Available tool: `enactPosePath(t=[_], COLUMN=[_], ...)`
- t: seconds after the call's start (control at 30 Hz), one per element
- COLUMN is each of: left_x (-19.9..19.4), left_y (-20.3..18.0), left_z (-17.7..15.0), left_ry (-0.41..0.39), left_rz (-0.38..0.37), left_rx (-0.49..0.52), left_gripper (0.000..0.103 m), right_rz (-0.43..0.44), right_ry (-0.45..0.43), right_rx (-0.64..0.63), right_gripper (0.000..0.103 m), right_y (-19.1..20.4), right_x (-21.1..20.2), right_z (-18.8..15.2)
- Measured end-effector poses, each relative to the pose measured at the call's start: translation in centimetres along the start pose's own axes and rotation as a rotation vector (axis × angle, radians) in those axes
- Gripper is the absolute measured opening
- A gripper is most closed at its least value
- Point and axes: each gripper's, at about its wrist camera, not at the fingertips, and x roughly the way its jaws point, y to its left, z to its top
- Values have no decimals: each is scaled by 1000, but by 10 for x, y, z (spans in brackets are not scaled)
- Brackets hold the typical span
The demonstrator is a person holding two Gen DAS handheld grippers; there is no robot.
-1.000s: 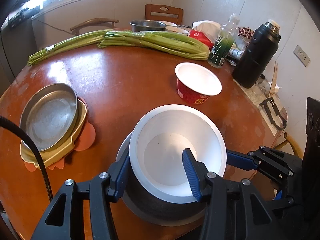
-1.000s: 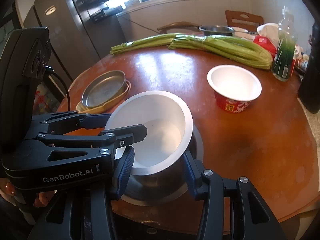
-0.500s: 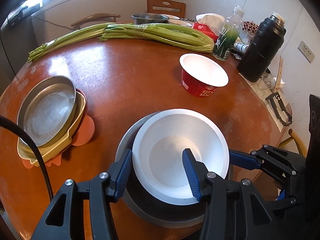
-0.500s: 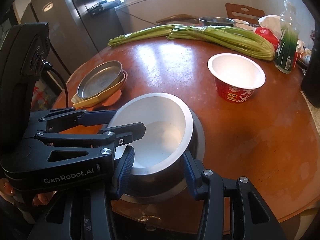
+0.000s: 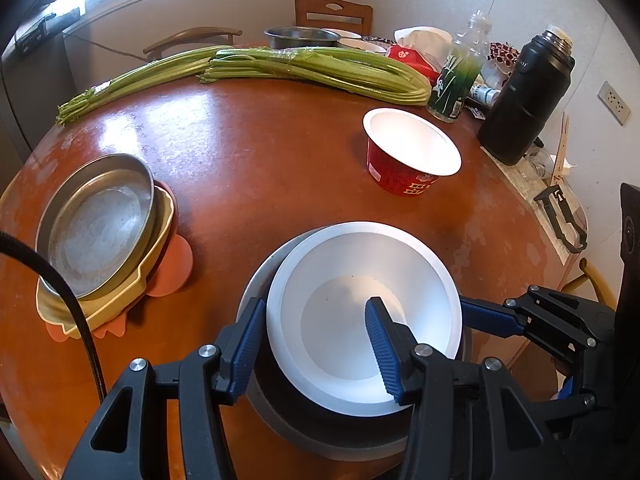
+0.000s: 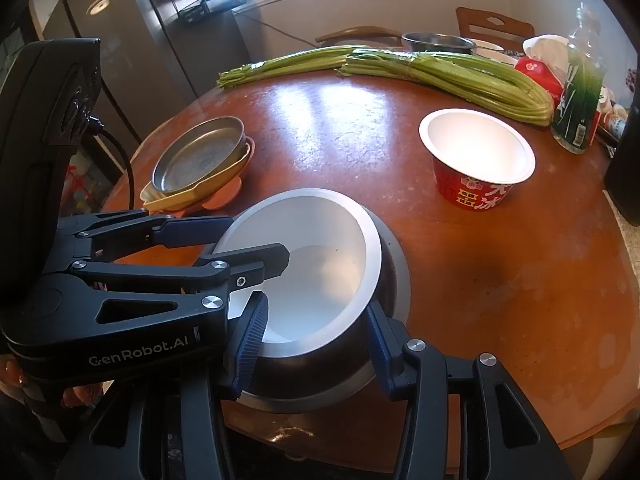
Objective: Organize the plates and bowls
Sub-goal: 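Lower the red paper bowl into the deep steel bowl with the left gripper, then open the left gripper and release the red bowl inside the steel bowl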
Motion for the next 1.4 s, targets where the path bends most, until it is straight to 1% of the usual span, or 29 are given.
enactPosePath(t=[0.37, 0.8, 0.93, 1.4], left_x=[1, -5, -7, -22], left_y=[1, 4, 4, 5], left_z=[0, 0, -1, 2], left_ry=[-3, -16, -22, -57], left_rz=[-5, 2, 6, 17], left_rx=[-5, -15, -15, -9], left_gripper=[51, 51, 51, 51], right_rz=[-17, -55, -58, -60], right_ry=[0, -26, -32, -55], right_rx=[-14, -14, -7, -6], right_gripper=[50, 51, 53, 54], right_y=[1, -4, -7, -9], right_x=[-1, -8, -10, -16], right_z=[0, 2, 2, 7])
